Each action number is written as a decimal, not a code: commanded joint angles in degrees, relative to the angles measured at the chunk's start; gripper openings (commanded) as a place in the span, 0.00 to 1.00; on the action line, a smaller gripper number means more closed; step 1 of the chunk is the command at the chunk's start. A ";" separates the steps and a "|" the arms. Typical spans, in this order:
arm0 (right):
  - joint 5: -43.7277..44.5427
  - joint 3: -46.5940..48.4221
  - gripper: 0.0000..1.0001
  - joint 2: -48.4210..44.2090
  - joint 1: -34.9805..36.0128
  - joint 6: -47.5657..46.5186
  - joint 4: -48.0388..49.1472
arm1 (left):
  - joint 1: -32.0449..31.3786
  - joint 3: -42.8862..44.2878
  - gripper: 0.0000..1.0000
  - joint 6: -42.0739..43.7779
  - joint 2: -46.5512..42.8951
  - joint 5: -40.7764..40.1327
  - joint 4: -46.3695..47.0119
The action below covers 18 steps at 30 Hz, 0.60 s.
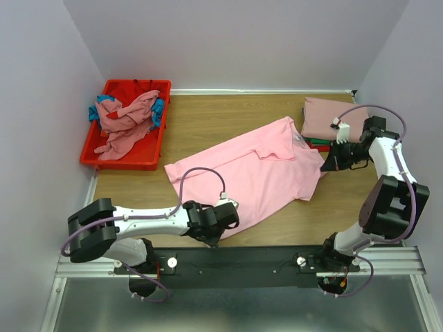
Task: Fold and stack the t-shirts
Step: Fold the tshirt
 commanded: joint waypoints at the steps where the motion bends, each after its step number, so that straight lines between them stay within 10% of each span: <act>1: -2.52 1.71 0.01 0.66 1.47 1.58 1.25 | 0.16 0.69 0.00 1.28 1.64 2.60 -1.87; 18: -4.80 5.23 0.00 2.07 1.82 2.46 1.78 | 0.68 3.85 0.01 5.41 1.12 6.46 -3.72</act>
